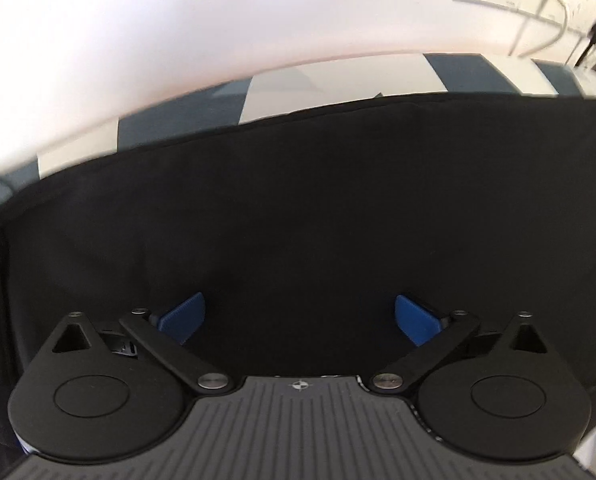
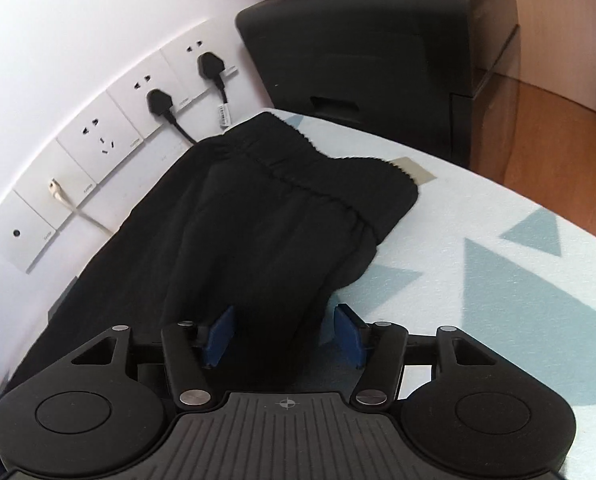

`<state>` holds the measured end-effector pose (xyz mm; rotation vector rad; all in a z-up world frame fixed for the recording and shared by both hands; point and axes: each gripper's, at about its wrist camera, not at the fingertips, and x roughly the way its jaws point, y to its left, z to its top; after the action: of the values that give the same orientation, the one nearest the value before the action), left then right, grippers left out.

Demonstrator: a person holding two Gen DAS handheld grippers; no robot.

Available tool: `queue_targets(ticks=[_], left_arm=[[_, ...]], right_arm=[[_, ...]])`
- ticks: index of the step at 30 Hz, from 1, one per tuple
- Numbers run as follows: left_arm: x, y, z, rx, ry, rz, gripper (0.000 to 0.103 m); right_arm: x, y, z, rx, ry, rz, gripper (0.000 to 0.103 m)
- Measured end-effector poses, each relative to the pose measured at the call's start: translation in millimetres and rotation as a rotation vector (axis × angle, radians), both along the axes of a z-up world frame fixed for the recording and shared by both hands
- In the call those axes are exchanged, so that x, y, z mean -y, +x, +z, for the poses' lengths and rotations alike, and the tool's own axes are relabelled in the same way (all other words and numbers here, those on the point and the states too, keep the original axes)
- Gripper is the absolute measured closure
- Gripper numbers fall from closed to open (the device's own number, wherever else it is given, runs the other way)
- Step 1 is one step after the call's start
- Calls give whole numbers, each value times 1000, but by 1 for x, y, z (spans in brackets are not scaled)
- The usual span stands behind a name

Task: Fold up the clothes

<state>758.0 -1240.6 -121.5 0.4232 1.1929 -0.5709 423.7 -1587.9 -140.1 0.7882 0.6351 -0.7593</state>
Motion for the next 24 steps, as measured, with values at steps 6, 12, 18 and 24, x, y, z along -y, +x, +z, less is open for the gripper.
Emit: queue_targets(ticks=[6,12,18,24], left_arm=[[5,1,-1,1,-2,74,0],[0,-6,-1,24,-17,76,0],[-3,-8,4,18,-12,77,0],[4,2,2,11,-5,63,0]], right_arm=[[-5,21,-9,-34,-56,13,71],[-10,19,-11,-40,-80,30,78],[-10,21,-12,-48,-93,53,80],[2,6,-7,-19,-73,81,92]])
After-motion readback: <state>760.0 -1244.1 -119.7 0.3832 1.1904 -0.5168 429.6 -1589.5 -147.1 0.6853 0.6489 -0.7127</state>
